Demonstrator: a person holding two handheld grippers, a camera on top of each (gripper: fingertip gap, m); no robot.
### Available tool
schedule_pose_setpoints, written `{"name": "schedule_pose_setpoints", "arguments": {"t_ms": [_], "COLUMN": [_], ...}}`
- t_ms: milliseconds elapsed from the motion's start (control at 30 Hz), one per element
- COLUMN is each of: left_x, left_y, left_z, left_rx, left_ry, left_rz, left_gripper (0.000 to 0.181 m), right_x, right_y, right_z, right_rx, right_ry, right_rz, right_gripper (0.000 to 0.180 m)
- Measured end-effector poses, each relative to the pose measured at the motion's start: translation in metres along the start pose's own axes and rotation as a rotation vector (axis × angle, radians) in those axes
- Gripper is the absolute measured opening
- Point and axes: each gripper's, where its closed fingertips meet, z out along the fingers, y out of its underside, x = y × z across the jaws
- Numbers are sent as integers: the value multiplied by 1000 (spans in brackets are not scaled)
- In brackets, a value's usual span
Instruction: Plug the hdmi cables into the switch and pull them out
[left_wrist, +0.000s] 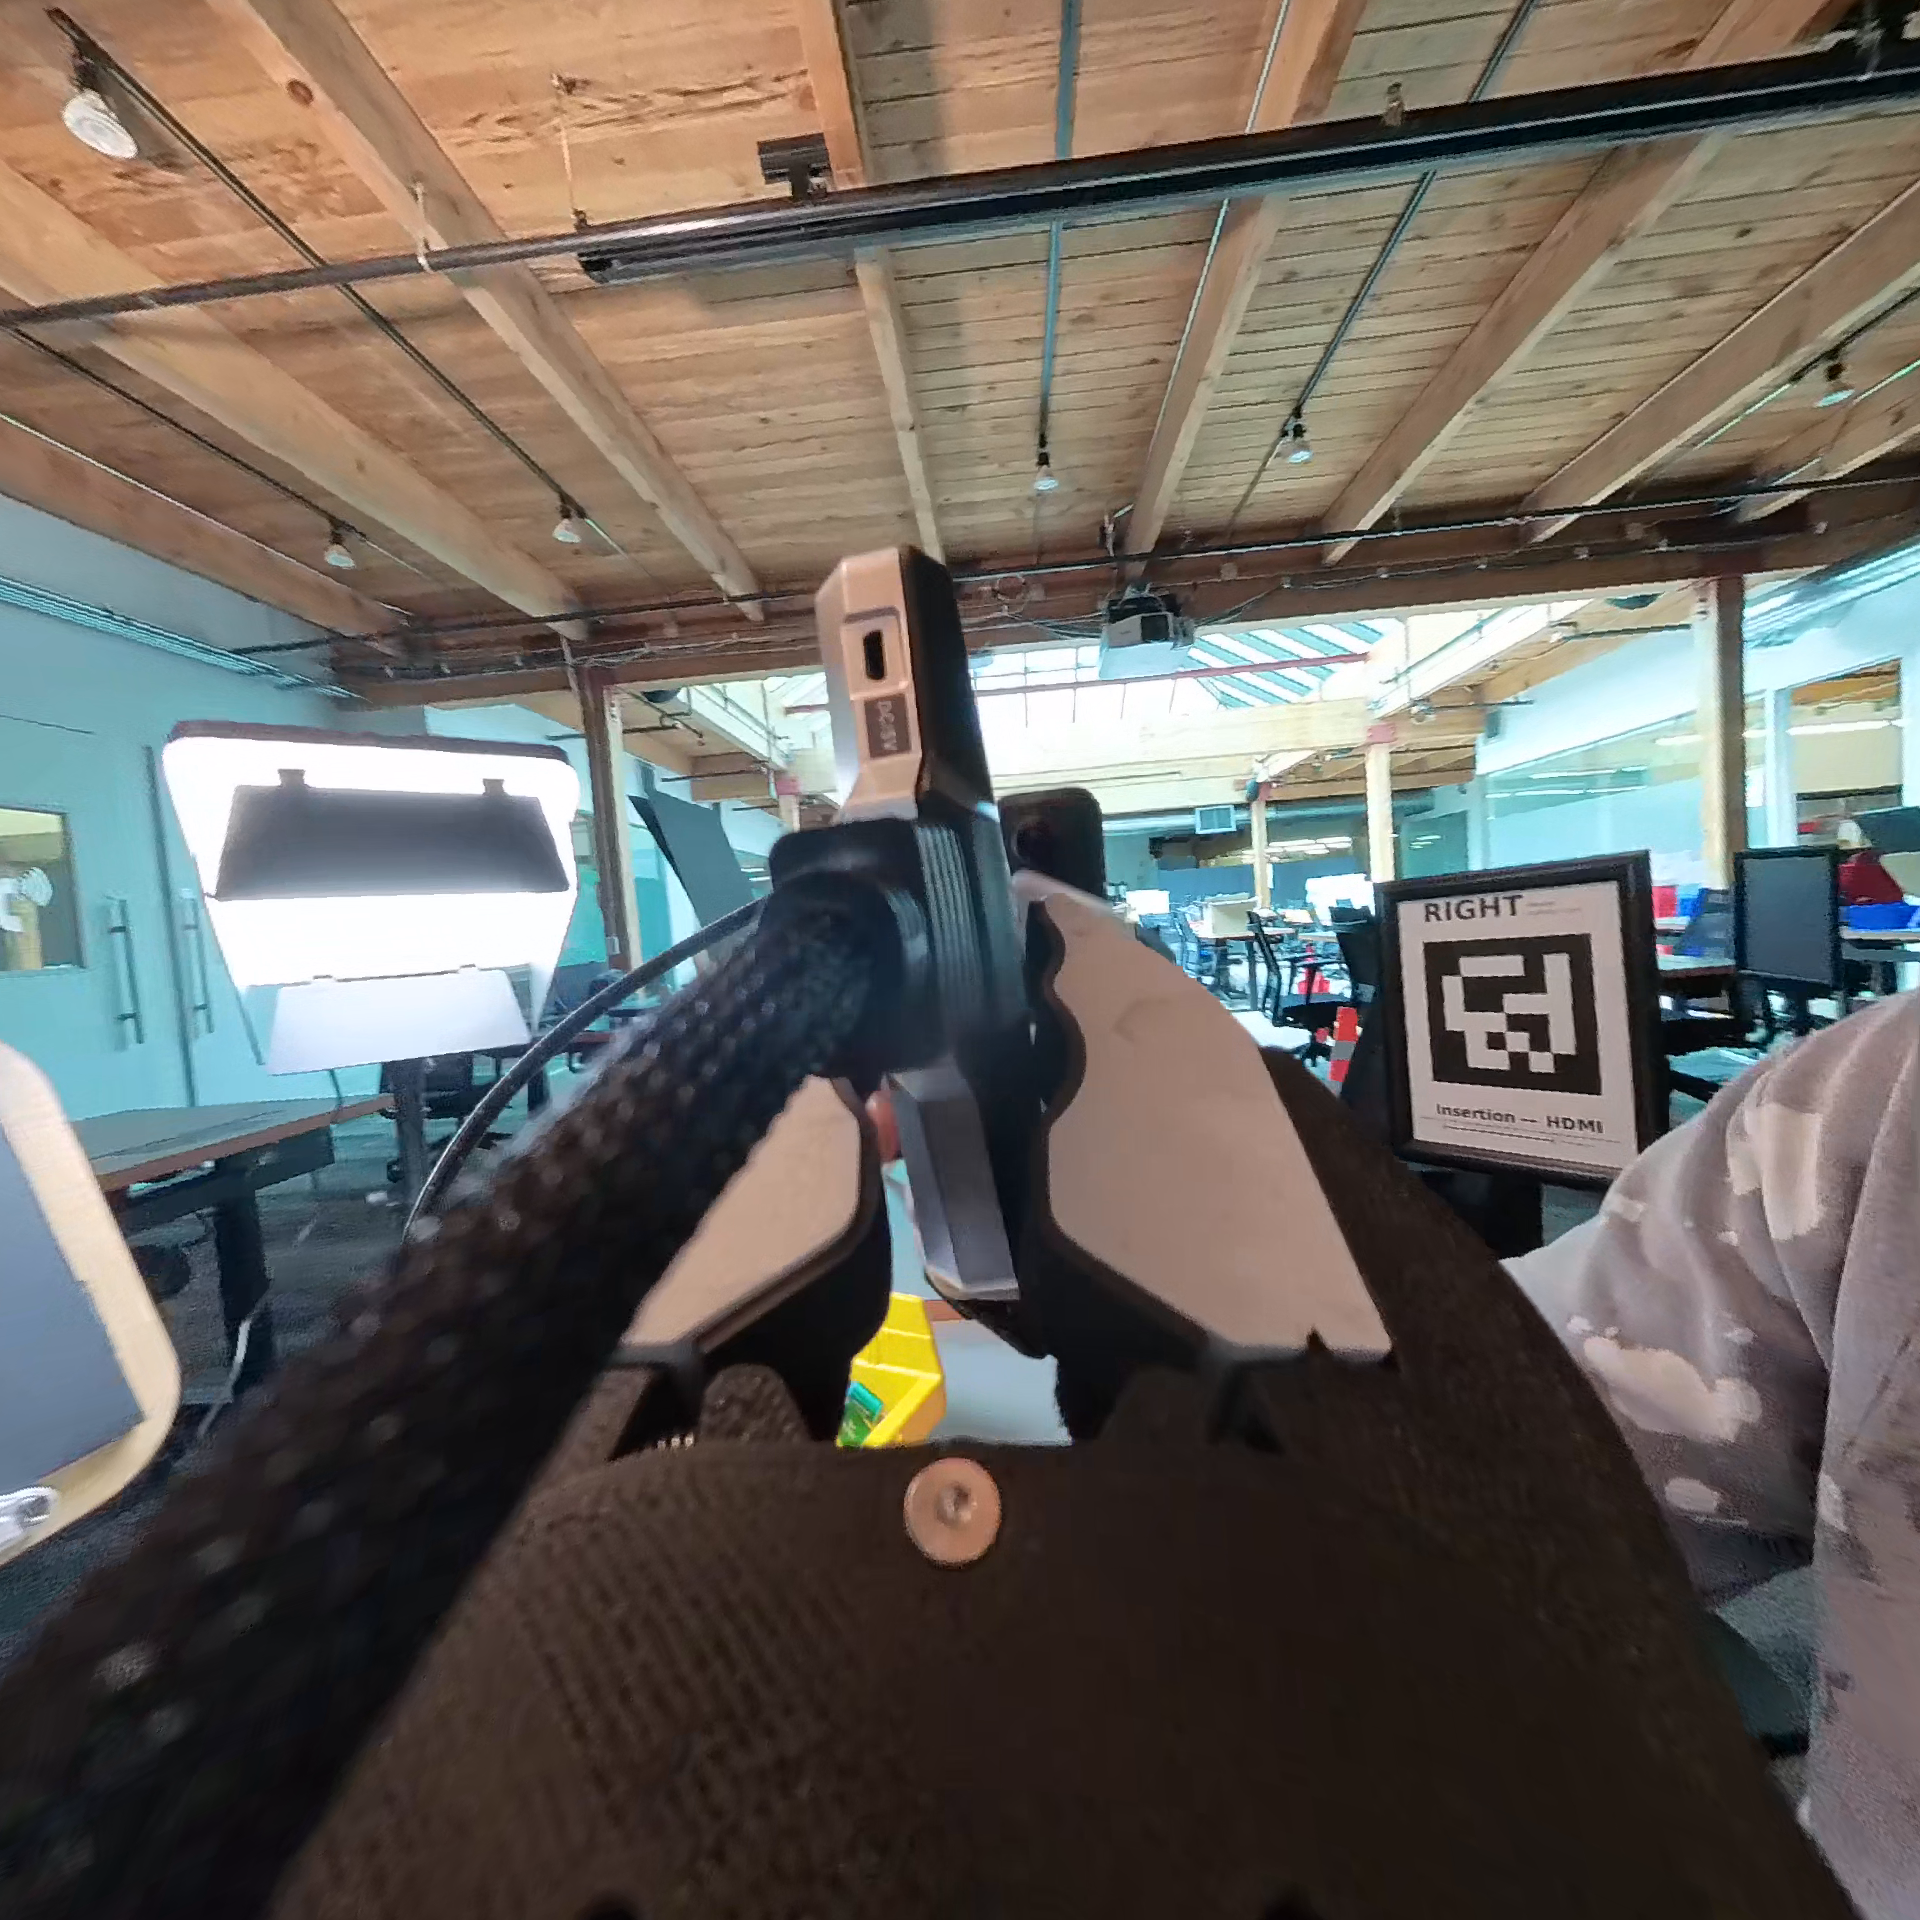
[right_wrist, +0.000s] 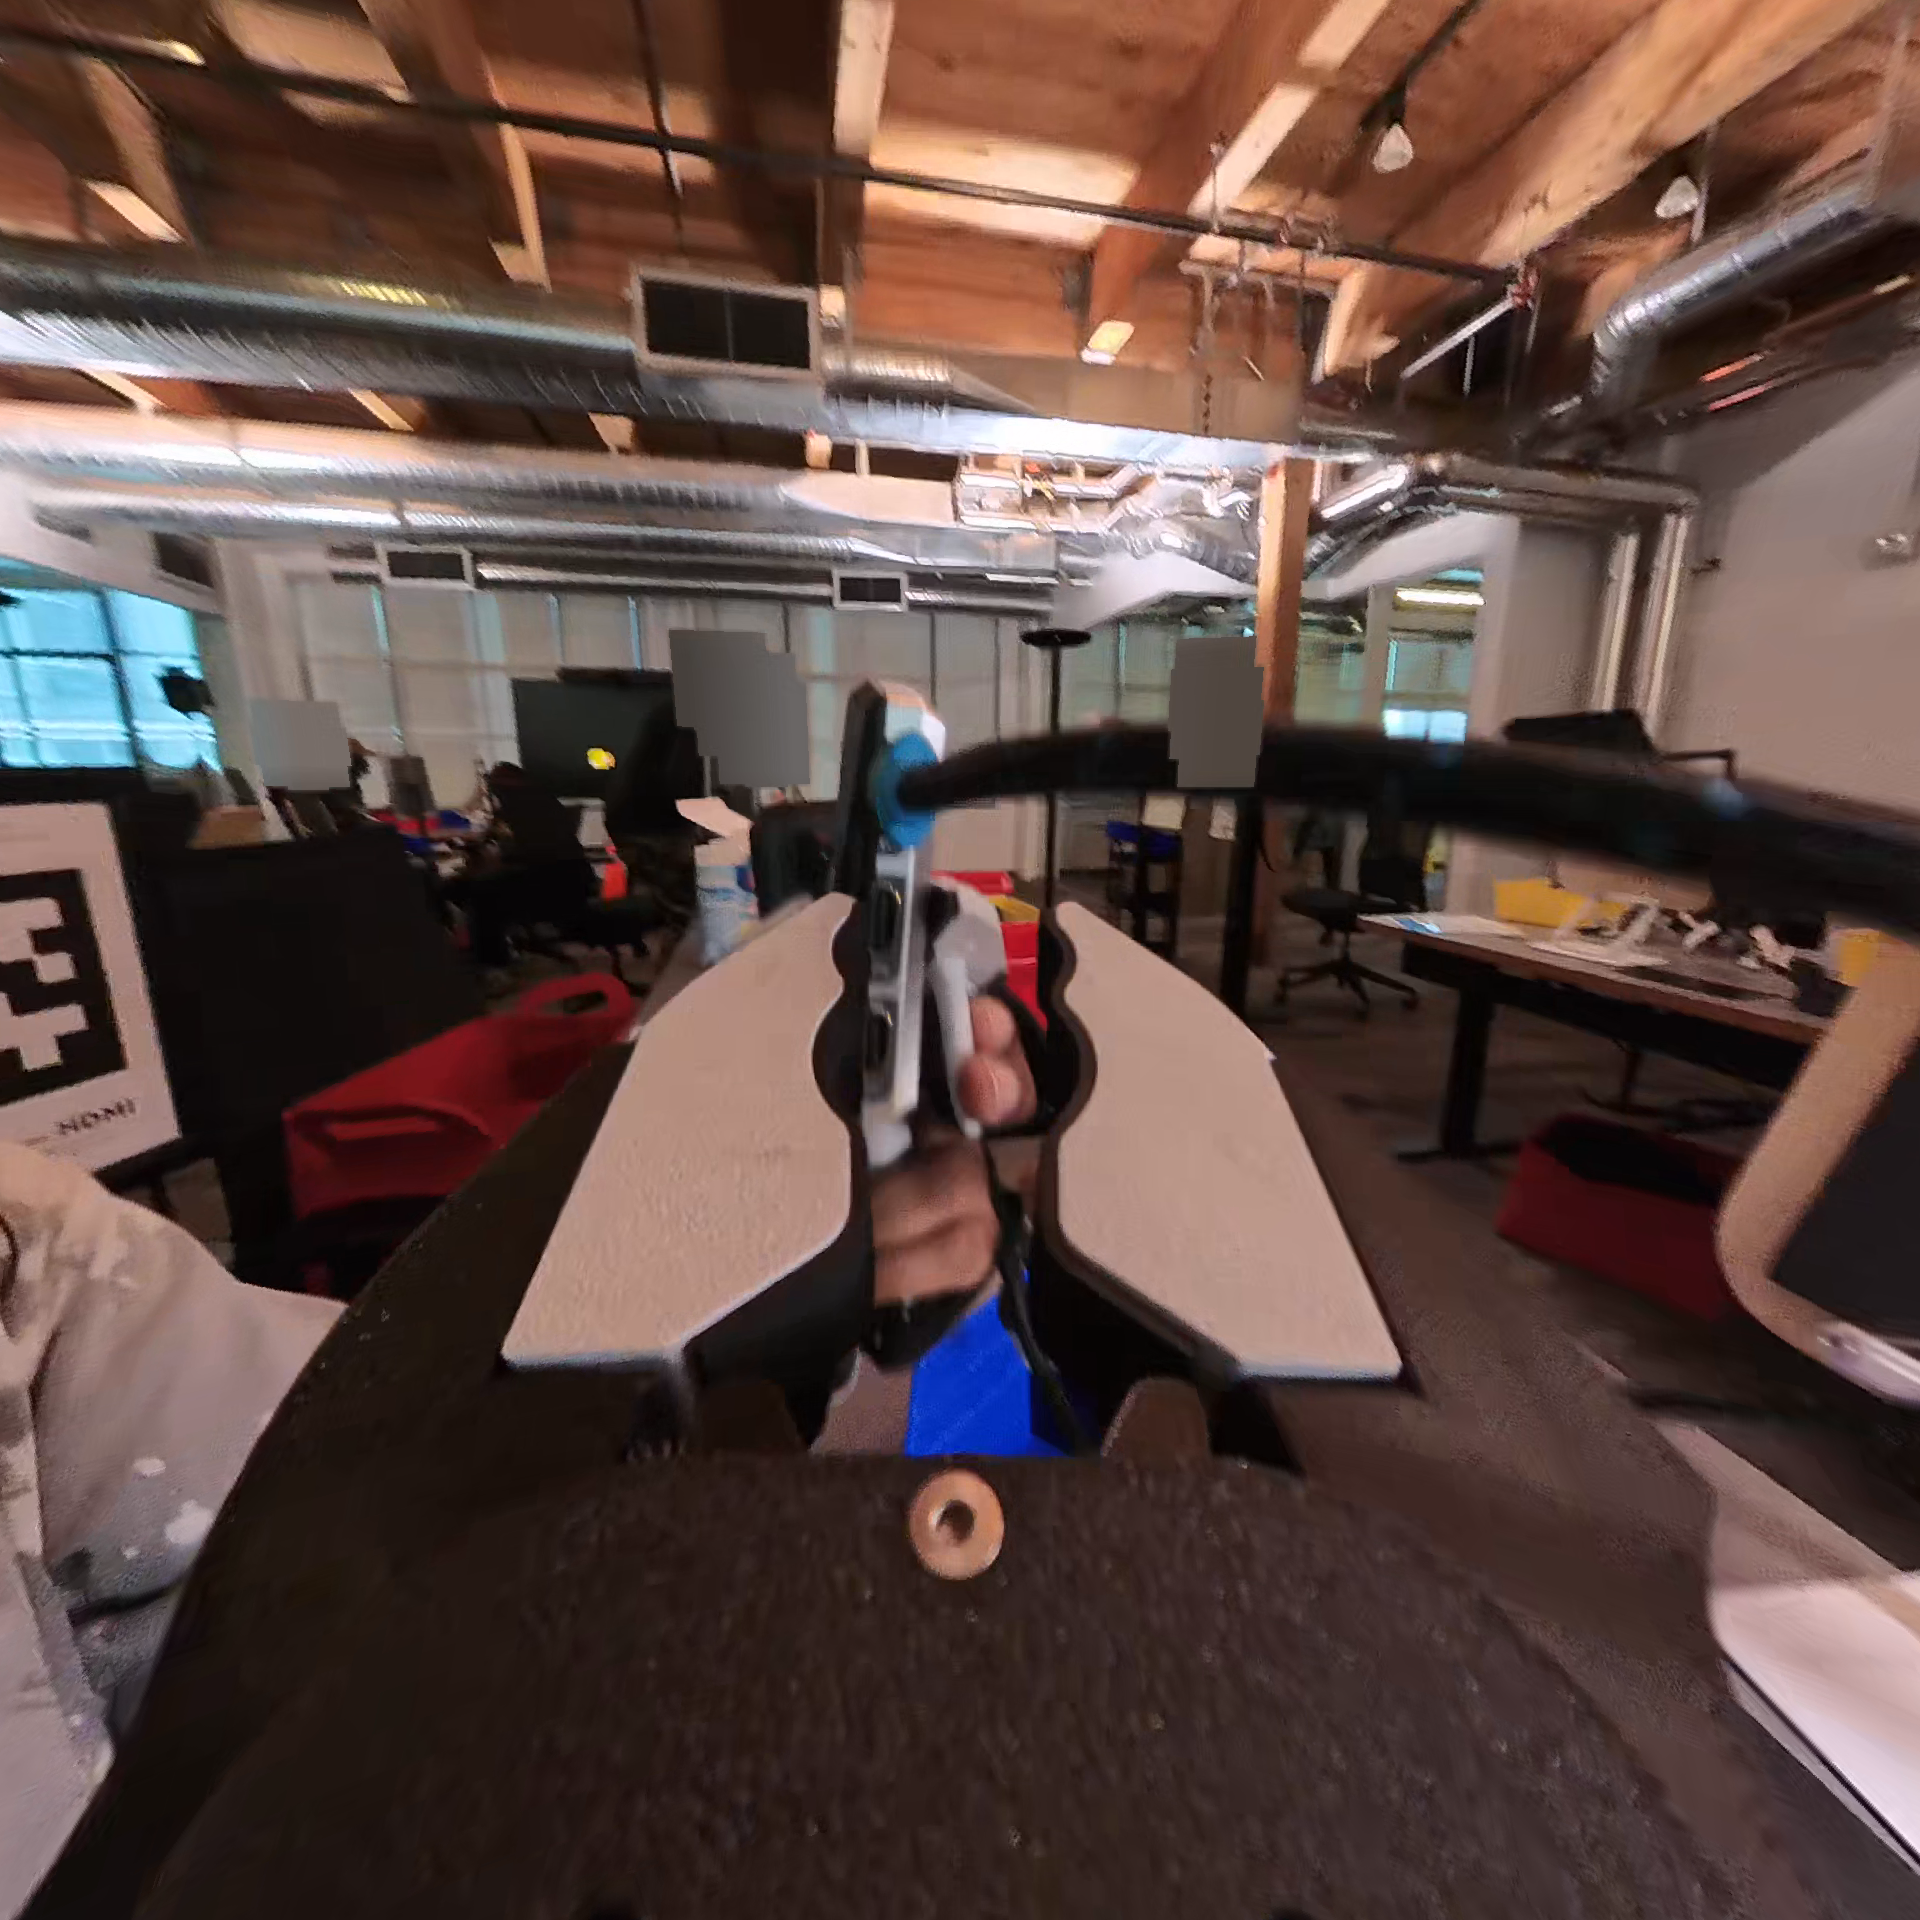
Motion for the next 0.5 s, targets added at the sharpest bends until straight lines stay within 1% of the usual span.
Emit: {"name": "schedule_pose_setpoints", "arguments": {"t_ms": [33,67,133,200,333,400,500], "left_x": [1,1,-3,-7,-15,-20,-24], "left_y": [8,17,31,41,66,75,83], "left_z": [4,8,14,17,20,20,20], "left_rx": [-11,-26,-39,-35,-87,-99,-97], "left_ry": [9,14,-7,-8,-34,-47,-48], "left_rz": [-6,-9,-16,-30,-20,-35,-62], "left_gripper": [26,26,26,27,28,29,30], "right_x": [0,1,4,9,23,31,36], "right_y": [-3,-4,-1,3,13,9,13], "right_z": [1,0,-6,-15,-33,-40,-44], "right_rx": [26,44,54,70,77,94,67], "right_ry": [-17,-24,-34,-35,-52,-35,-31], "right_rz": [16,28,38,48,73,74,72], "right_gripper": [30,28,13,12,12,11,11]}}
